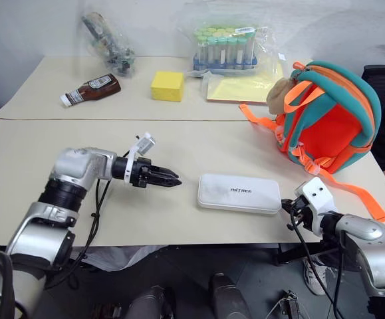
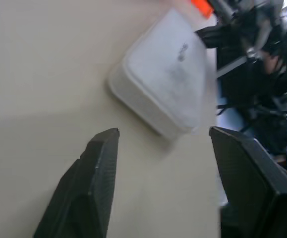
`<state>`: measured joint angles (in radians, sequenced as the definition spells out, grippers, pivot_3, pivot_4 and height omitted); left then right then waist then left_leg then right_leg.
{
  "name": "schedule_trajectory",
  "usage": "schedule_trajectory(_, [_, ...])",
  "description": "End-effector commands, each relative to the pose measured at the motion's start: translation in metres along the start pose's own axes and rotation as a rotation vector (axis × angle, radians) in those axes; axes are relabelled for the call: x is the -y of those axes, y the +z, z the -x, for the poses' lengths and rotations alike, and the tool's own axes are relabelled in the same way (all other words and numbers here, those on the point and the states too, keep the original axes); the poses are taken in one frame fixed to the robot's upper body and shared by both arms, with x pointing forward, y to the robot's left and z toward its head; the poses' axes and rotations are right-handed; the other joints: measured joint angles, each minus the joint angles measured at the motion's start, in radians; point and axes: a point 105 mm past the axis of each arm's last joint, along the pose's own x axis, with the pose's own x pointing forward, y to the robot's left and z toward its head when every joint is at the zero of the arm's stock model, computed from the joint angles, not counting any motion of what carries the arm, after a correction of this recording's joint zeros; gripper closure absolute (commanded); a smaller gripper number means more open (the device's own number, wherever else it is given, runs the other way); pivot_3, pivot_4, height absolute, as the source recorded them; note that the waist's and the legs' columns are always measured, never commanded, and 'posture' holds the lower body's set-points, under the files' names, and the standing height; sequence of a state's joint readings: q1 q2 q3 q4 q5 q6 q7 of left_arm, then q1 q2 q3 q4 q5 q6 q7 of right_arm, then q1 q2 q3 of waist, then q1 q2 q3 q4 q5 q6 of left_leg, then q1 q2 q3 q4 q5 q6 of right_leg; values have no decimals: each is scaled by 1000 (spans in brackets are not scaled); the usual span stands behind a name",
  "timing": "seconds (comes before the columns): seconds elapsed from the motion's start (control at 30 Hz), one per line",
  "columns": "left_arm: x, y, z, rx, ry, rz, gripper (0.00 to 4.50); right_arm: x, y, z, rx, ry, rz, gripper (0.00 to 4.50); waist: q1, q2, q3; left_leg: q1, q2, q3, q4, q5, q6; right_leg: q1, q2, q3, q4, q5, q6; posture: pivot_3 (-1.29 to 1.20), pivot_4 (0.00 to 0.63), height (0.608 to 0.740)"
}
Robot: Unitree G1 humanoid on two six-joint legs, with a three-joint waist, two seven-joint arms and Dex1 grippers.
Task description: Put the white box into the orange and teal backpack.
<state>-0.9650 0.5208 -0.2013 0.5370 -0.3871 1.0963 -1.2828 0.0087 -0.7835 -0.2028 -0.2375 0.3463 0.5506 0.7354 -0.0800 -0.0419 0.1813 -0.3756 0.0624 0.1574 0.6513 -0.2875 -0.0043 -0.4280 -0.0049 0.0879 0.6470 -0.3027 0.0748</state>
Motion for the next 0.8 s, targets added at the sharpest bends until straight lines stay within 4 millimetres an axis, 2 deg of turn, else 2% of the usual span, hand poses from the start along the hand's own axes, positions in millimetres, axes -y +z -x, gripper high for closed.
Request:
schedule_trajectory(0.03, [0, 0, -3, 7, -18, 114, 243, 8, 8, 5, 18, -25, 42, 4500, 0, 0, 0, 0, 0, 0, 0, 0, 0, 0, 0, 0, 0, 0, 0, 0, 150, 740])
schedule_trajectory(0.07, [-2, -3, -7, -12, -7, 139, 20, 8, 8, 5, 19, -24, 42, 4500, 0, 0, 0, 0, 0, 0, 0, 0, 0, 0, 0, 0, 0, 0, 0, 0, 150, 740])
schedule_trajectory(0.17, [-12, -23, -27, -136, 69, 210, 20, 7, 8, 3, 25, -18, 47, 4500, 0, 0, 0, 0, 0, 0, 0, 0, 0, 0, 0, 1, 1, 0, 0, 0, 150, 740])
schedule_trajectory(0.2, [-16, -25, -36, -150, 102, 217, 20, 7, 8, 1, 31, -15, 46, 4500, 1, 0, 0, 0, 0, 0, 1, 0, 0, 0, 0, 1, 1, 0, 0, 0, 150, 740])
schedule_trajectory(0.27, [-19, -21, -53, -144, 117, 231, 20, 5, 9, -2, 40, -8, 46, 4500, 10, 0, 0, 0, 0, -1, 2, 0, 0, 1, -1, 1, 2, 0, 0, 0, 150, 740])
schedule_trajectory(0.37, [-8, -18, -75, -160, 61, 240, 20, 3, 10, -5, 48, 0, 48, 4500, 24, 1, -1, 0, -2, -3, 4, -1, 1, 2, -2, 2, 2, 0, 0, 0, 150, 740])
schedule_trajectory(0.43, [-7, -16, -88, -154, 71, 236, 20, 2, 11, -7, 52, 3, 49, 4500, 28, 1, -1, 0, -2, -3, 4, -1, 2, 2, -2, 3, 1, 0, 0, 0, 150, 740])
schedule_trajectory(0.6, [-5, -12, -97, -135, 67, 250, 20, 1, 11, -9, 54, 2, 48, 4500, 37, 1, -1, 0, -3, -5, 5, -1, 2, 3, -3, 4, 1, 0, 0, 0, 150, 740])
schedule_trajectory(0.7, [6, 5, -90, -66, -6, 279, 615, 0, 5, -7, 46, -3, 39, 4500, 37, 1, -1, 0, -3, -6, 6, -1, 2, 4, -3, 3, 1, 0, 0, 0, 150, 740])
schedule_trajectory(0.8, [10, 11, -85, -39, -33, 287, 1497, 1, -1, -6, 44, -11, 26, 4500, 37, 1, -1, -3, -2, -7, 5, -2, 1, 2, -3, 3, 1, 0, 0, 0, 150, 740])
